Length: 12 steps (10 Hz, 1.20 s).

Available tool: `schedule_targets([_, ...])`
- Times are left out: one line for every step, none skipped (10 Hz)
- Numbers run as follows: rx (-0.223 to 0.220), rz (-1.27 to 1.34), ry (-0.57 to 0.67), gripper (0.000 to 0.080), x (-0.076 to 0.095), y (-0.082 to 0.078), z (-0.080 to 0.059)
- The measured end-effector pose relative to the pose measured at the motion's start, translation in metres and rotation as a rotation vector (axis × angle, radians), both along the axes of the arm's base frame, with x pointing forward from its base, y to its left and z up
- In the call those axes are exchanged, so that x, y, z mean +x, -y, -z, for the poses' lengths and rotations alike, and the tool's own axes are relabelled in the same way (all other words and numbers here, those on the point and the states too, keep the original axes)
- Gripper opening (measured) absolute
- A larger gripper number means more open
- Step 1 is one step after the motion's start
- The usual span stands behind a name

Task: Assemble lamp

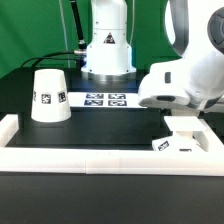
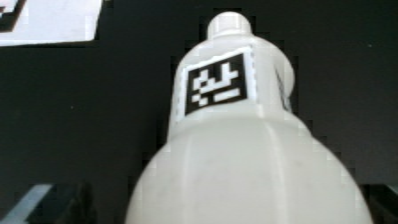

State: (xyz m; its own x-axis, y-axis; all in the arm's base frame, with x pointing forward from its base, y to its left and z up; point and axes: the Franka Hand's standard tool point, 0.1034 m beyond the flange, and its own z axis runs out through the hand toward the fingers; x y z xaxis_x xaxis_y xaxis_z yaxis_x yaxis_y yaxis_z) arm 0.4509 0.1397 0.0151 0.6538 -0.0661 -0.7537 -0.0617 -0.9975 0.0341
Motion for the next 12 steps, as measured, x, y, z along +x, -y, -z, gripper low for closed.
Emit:
schedule_targets([-0.001,0.001,0.001,0.0699,-0.001,0.001,0.001])
schedule_targets([-0.004,0.005,0.007,0.0699,-0.002,0.001,0.004])
schedule_targets([-0.004,0.005,0.009,0.0699,-0.003,0.001,0.006])
schedule_targets([-0.005,0.005,0.011,0.0675,-0.003,0.001,0.008])
schedule_targets([-0.004,0.006,0.013,0.0675,-0.002,0.001,0.008])
schedule_targets([-0.004,0.006,0.013,0.0576,-0.002,0.001,0.008])
schedule_targets([-0.004,0.006,0.013,0.0576,-0.002,0.001,0.008])
schedule_targets([-0.004,0.006,0.013,0.0576,-0.002,0.001,0.008])
schedule_targets([-0.004,0.006,0.013,0.0576,-0.002,0.001,0.008])
schedule_targets([-0.001,0.004,0.013,0.0576,-0.002,0.002,0.008])
schedule_targets([0.043,-0.031,0.021,0.0576,0.003,0.008,0.002])
schedule_targets([0.057,-0.035,0.021,0.0576,0.010,0.013,-0.014])
